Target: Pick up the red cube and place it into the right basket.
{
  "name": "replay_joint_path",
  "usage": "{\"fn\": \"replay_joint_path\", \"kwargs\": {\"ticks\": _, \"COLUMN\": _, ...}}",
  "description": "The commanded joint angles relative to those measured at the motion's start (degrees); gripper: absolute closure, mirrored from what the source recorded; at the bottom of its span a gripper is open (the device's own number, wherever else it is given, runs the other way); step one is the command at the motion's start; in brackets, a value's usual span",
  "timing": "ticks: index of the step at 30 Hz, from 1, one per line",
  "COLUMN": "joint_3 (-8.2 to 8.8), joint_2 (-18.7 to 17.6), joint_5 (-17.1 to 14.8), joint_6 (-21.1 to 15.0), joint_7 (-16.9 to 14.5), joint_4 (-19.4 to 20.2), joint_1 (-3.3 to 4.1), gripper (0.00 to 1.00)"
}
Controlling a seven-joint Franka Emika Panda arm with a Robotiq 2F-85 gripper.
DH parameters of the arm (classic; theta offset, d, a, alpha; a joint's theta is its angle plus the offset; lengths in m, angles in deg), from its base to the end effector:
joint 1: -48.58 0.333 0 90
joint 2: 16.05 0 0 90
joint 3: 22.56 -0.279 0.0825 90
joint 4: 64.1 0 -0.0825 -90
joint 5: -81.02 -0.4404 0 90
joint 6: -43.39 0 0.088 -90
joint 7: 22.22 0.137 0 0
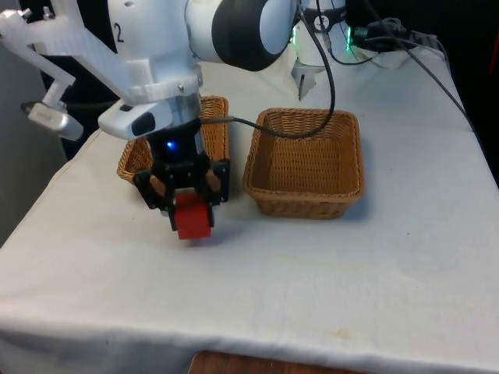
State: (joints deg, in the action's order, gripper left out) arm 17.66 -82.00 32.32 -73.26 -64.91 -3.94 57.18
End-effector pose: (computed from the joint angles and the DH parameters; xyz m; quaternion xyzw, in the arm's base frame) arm 0.7749 -0.2084 0.1385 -0.9936 -0.0861 -0.0606 0.0400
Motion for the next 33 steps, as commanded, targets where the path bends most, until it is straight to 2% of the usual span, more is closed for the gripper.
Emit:
{"fn": "replay_joint_path", "kwargs": {"ticks": 1, "joint_3": 0.29, "joint_2": 0.3, "joint_5": 0.2, "joint_6": 1.1, "joint_7": -0.1, "joint_4": -0.3, "joint_1": -0.34, "gripper": 0.96}}
{"fn": "replay_joint_path", "kwargs": {"ticks": 2, "joint_3": 0.29, "joint_2": 0.1, "joint_5": 0.0, "joint_6": 0.3, "joint_7": -0.1, "joint_4": 0.0, "joint_1": 0.0, "gripper": 0.96}}
{"fn": "replay_joint_path", "kwargs": {"ticks": 3, "joint_3": 0.57, "joint_2": 0.5, "joint_5": 0.2, "joint_6": 1.5, "joint_7": -0.2, "joint_4": -0.3, "joint_1": -0.34, "gripper": 0.96}}
{"fn": "replay_joint_path", "kwargs": {"ticks": 11, "joint_3": 3.38, "joint_2": 1.8, "joint_5": 0.3, "joint_6": 4.0, "joint_7": -0.7, "joint_4": -0.2, "joint_1": -0.11, "gripper": 0.96}}
{"fn": "replay_joint_path", "kwargs": {"ticks": 12, "joint_3": 3.38, "joint_2": 1.6, "joint_5": 0.0, "joint_6": 3.3, "joint_7": -0.7, "joint_4": 0.0, "joint_1": 0.0, "gripper": 0.96}}
{"fn": "replay_joint_path", "kwargs": {"ticks": 15, "joint_3": 3.9, "joint_2": 2.1, "joint_5": 0.3, "joint_6": 4.4, "joint_7": -0.9, "joint_4": -0.2, "joint_1": -0.11, "gripper": 0.96}}
{"fn": "replay_joint_path", "kwargs": {"ticks": 26, "joint_3": 7.16, "joint_2": 4.1, "joint_5": 0.3, "joint_6": 7.3, "joint_7": -1.9, "joint_4": 0.3, "joint_1": 0.0, "gripper": 0.96}}
{"fn": "replay_joint_path", "kwargs": {"ticks": 31, "joint_3": 8.54, "joint_2": 5.4, "joint_5": 0.1, "joint_6": 8.4, "joint_7": -2.2, "joint_4": 1.5, "joint_1": 0.57, "gripper": 0.96}}
{"fn": "replay_joint_path", "kwargs": {"ticks": 32, "joint_3": 8.94, "joint_2": 6.1, "joint_5": 0.2, "joint_6": 8.4, "joint_7": -2.4, "joint_4": 2.3, "joint_1": 0.92, "gripper": 0.96}}
{"fn": "replay_joint_path", "kwargs": {"ticks": 33, "joint_3": 8.54, "joint_2": 5.7, "joint_5": 0.1, "joint_6": 8.8, "joint_7": -2.3, "joint_4": 1.6, "joint_1": 0.46, "gripper": 0.96}}
